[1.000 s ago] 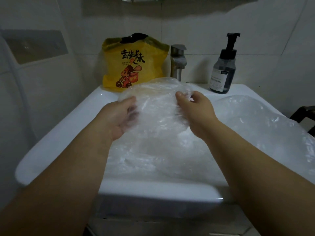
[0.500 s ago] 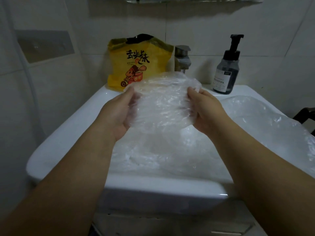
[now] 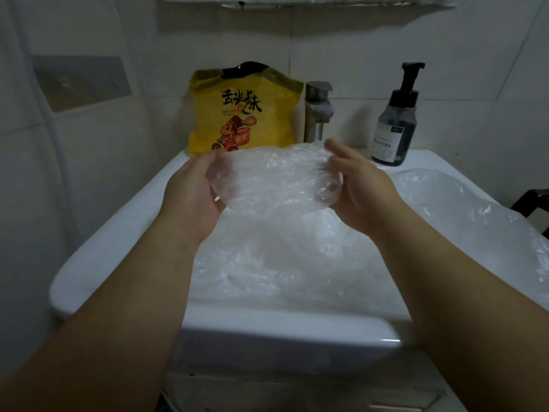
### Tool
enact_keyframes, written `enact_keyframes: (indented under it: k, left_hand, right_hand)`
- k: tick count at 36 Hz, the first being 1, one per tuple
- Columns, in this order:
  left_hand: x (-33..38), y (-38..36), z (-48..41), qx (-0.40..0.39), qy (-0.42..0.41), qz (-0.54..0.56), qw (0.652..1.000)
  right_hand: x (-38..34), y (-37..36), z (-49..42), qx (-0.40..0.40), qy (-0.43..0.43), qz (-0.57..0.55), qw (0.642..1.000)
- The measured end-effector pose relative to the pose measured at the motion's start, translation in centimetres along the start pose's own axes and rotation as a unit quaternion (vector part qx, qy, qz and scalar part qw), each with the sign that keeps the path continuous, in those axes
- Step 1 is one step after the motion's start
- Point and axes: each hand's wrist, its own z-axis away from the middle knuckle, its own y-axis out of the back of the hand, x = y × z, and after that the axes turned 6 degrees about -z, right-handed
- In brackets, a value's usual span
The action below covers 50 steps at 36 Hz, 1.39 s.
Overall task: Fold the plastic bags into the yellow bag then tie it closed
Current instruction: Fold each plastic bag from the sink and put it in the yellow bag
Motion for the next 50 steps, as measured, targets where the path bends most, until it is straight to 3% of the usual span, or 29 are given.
enact_keyframes:
  k: [4, 9, 12, 15, 18, 21, 23, 26, 28, 31, 33, 35, 38, 41, 44, 47, 50]
  left_hand:
    - [-0.8, 0.1, 0.0, 0.017, -0.073, -0.193, 0.978]
    - [-1.8, 0.2, 0.7, 0.044, -0.214, -0.463, 0.859]
    - [-1.8, 0.6, 0.8, 0.057, -0.22, -0.501, 0.835]
    - [-1.5, 0.4, 1.0, 0.061, -0.184, -0.476, 0.858]
    - [-0.8, -0.1, 1.1, 0.023, -0.093, -0.328, 0.94]
    - [-0.5, -0.4, 1.1, -0.02, -0.04, -0.208, 0.977]
    - [-0.6, -0.6, 1.2, -0.03, -0.044, -0.213, 0.976]
    - [-0.9, -0.5, 1.3, -0.011, -0.054, -0.273, 0.961]
    - [-1.0, 0.0, 0.9, 0.044, -0.068, -0.337, 0.938]
    - [-1.0, 0.5, 0.6, 0.117, -0.112, -0.402, 0.901]
    - [-0.6, 0.0, 1.2, 0.08, -0.127, -0.365, 0.919]
    - [-0.5, -0.4, 1.8, -0.012, -0.109, -0.377, 0.92]
    - [-0.7, -0.6, 2.7, -0.16, -0.025, -0.476, 0.865]
    - [-1.2, -0.8, 2.9, -0.202, 0.003, -0.519, 0.831]
    - [-1.3, -1.0, 2.5, -0.172, 0.007, -0.466, 0.868]
    - [-1.3, -1.2, 2.3, -0.152, 0.018, -0.367, 0.918]
    - [-1.4, -1.4, 2.6, -0.166, 0.014, -0.35, 0.922]
  right_hand:
    - [0.3, 0.4, 0.0, 0.008, -0.005, 0.135, 0.991]
    - [0.9, 1.3, -0.1, 0.036, 0.049, 0.411, 0.91]
    - [0.9, 1.7, -0.1, 0.047, 0.081, 0.465, 0.88]
    - [0.2, 1.2, 0.2, 0.058, 0.077, 0.375, 0.922]
    - [-0.7, 0.3, 0.8, 0.113, 0.039, 0.143, 0.982]
    - [-1.0, 0.0, 1.2, 0.127, 0.043, 0.007, 0.991]
    - [-0.8, 0.1, 1.0, 0.101, 0.055, 0.001, 0.993]
    - [0.0, 0.5, 0.3, 0.114, 0.097, 0.174, 0.973]
    - [0.3, 0.9, 0.1, 0.114, 0.138, 0.266, 0.947]
    - [0.1, 1.1, 0.5, 0.09, 0.165, 0.294, 0.937]
    - [0.0, 1.2, 0.7, 0.06, 0.158, 0.293, 0.941]
    - [-0.2, 1.2, 0.9, 0.04, 0.139, 0.268, 0.953]
    - [-0.4, 1.1, 0.9, 0.023, 0.099, 0.179, 0.979]
    - [-0.7, 0.8, 0.6, 0.019, 0.019, -0.001, 1.0]
    - [-0.6, 0.8, 0.2, -0.019, -0.071, -0.141, 0.987]
    - [0.3, 0.4, 0.6, -0.076, -0.171, -0.068, 0.98]
    - [1.6, -1.0, 1.3, -0.165, -0.174, 0.013, 0.971]
